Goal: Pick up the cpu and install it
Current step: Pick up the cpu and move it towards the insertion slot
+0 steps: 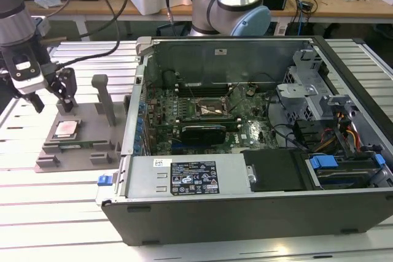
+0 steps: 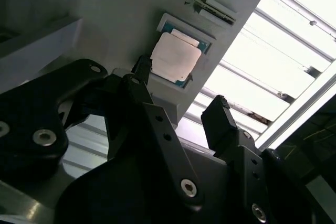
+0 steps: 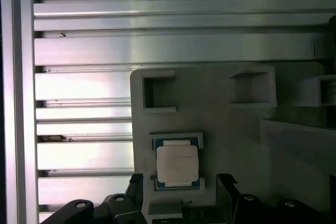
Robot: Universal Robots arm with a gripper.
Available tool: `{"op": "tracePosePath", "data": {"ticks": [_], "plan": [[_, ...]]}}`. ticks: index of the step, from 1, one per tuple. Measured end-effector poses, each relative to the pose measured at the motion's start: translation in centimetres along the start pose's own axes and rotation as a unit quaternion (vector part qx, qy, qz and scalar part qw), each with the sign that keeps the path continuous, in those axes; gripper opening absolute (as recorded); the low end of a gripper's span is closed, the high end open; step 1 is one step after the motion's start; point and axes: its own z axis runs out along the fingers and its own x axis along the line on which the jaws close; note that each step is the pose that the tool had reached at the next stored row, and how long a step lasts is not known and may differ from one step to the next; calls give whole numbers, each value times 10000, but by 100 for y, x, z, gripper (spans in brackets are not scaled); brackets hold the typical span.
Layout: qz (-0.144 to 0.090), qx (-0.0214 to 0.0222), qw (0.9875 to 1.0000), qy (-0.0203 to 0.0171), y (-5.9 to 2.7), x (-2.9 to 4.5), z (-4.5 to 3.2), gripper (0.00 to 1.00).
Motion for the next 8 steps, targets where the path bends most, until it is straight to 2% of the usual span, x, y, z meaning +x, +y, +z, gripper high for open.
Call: {"op": "tracePosePath", "data": {"ticks": [6, 8], "plan": [[-20, 0, 10000, 8, -8, -10, 127, 66], [-95, 0, 10000, 13, -11, -12, 175, 66]]}}
